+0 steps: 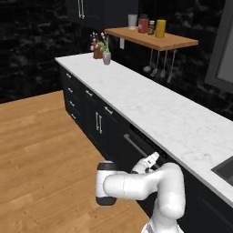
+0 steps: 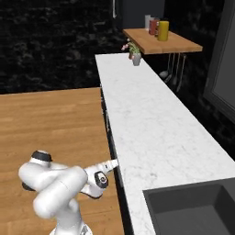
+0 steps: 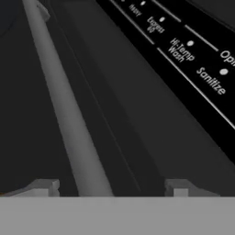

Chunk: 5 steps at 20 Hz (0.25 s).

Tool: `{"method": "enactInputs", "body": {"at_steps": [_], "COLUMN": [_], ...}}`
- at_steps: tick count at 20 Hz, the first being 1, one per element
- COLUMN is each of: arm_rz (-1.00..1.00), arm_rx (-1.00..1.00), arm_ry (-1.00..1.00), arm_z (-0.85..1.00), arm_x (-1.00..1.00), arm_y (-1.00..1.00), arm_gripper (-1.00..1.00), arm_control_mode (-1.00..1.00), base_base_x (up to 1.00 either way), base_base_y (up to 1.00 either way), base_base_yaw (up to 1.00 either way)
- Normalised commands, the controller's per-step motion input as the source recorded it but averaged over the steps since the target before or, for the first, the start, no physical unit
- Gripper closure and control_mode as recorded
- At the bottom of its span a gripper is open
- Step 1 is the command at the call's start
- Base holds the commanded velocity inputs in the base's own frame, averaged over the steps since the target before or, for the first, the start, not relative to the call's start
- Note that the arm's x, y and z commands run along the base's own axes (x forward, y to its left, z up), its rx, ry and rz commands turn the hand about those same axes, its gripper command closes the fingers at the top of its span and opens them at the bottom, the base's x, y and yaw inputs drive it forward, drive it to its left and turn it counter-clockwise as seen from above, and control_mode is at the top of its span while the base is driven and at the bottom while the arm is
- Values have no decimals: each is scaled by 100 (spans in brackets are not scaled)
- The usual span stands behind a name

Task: Pick up the cup and bowl from the counter, place them in the dishwasher, and close the dishwasher door.

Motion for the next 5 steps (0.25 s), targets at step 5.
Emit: {"method": "enactInputs", "body": {"at_steps": [5], "arm_rz": [2], "arm_rx": [-3], "arm_ry": [0], "arm_z": [-37], "arm_x": [34], "arm_y": [-80], "arm_gripper": [-100], "arm_control_mode": [-100], "base_base_x": [0], "base_base_y": [0], "base_base_yaw": [0]}}
